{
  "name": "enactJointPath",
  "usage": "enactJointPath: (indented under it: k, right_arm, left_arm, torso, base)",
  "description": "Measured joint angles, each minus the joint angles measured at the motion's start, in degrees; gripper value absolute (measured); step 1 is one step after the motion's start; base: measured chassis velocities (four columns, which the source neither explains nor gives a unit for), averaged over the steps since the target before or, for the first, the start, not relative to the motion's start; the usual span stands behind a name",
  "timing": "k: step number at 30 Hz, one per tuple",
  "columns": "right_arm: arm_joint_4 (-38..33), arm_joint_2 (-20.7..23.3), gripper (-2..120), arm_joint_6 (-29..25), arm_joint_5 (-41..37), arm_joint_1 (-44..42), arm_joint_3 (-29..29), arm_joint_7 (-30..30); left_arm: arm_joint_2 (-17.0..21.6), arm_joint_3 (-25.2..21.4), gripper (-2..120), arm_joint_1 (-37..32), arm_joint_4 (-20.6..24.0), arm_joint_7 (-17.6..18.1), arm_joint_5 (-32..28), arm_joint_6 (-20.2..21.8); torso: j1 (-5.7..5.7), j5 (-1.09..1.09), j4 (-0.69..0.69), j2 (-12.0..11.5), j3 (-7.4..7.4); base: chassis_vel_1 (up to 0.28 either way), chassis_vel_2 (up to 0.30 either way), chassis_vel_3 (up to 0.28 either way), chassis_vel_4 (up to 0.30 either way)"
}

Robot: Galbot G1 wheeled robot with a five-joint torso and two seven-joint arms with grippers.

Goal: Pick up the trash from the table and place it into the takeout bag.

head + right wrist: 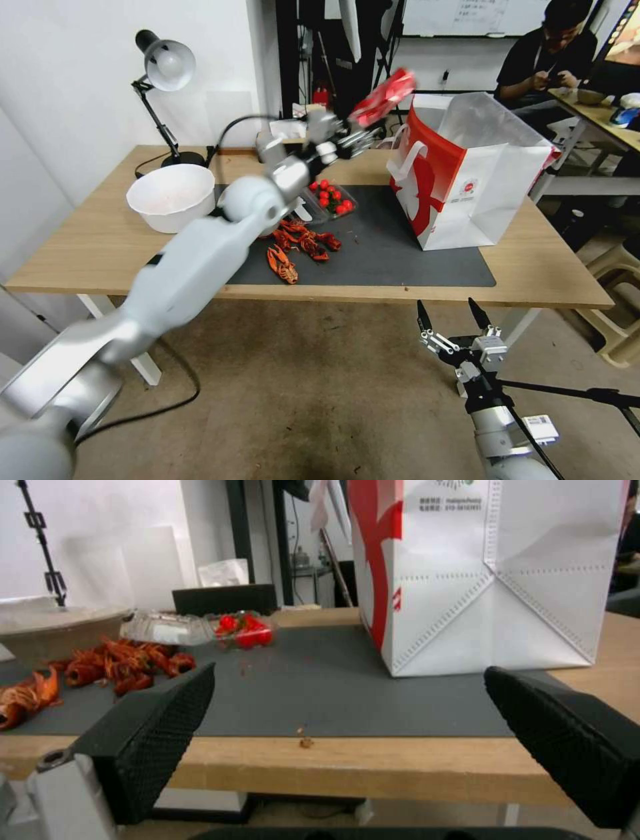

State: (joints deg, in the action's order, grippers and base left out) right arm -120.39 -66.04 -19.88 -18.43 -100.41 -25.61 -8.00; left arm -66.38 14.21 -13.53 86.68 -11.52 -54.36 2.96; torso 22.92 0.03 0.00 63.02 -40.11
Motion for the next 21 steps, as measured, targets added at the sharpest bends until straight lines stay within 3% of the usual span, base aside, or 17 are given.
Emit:
enactJointPath:
  k: [4, 8, 9, 12, 13, 16, 18, 21]
  right_arm:
    - [0.06, -0.22, 100, -0.13, 0.11, 0.04, 0.11, 0.05]
    - [1.04, -0.67, 100, -0.85, 0.1, 0.22, 0.17, 0.31]
    - [1.04, -0.67, 100, -0.85, 0.1, 0.22, 0.17, 0.31]
    - [1.9, -0.78, 100, -1.6, -0.17, 0.3, 0.09, 0.56]
    - [1.9, -0.78, 100, -1.6, -0.17, 0.3, 0.09, 0.56]
    - [1.99, -0.67, 100, -1.68, -0.43, 0.5, -0.01, 0.62]
    - [2.03, -0.62, 100, -1.68, -0.5, 0.54, -0.03, 0.63]
    - [2.25, -0.41, 100, -1.69, -0.71, 0.88, -0.07, 0.65]
  left_arm:
    - [-2.76, 3.88, 52, 4.29, -3.84, -0.07, -0.04, -0.37]
    - [-8.99, 11.73, 52, 14.07, -15.3, -0.56, 0.2, -2.04]
    - [-8.99, 11.73, 52, 14.07, -15.3, -0.56, 0.2, -2.04]
    - [-14.04, 16.98, 52, 22.26, -24.26, -0.67, 3.68, -3.14]
    - [-14.04, 16.98, 52, 22.26, -24.26, -0.67, 3.68, -3.14]
    - [-17.25, 19.8, 52, 26.41, -30.31, -2.33, 10.2, -5.12]
    - [-17.81, 20.38, 52, 27.11, -31.21, -2.66, 12.63, -5.76]
    - [-20.0, 23.24, 52, 29.7, -34.46, -4.85, 22.6, -9.56]
  torso:
    - [-0.01, -0.02, 0.01, 0.0, 0.0]
    - [0.0, 0.0, 0.0, 0.0, 0.0]
    - [0.0, 0.0, 0.0, 0.0, 0.0]
    - [-0.01, -0.01, 0.0, 0.01, 0.01]
    - [-0.01, -0.01, 0.0, 0.01, 0.01]
    - [0.0, -0.02, 0.02, 0.0, 0.01]
    - [0.0, -0.02, 0.01, 0.0, 0.0]
    - [0.0, -0.02, 0.01, 0.0, 0.0]
  base:
    - [0.0, 0.0, 0.0, 0.0]
    - [0.0, 0.0, 0.0, 0.0]
    - [0.0, 0.0, 0.0, 0.0]
    - [0.0, 0.0, 0.0, 0.0]
    - [0.0, 0.0, 0.0, 0.0]
    - [0.0, 0.0, 0.0, 0.0]
    - [0.0, 0.0, 0.0, 0.0]
    - [0.0, 0.0, 0.0, 0.0]
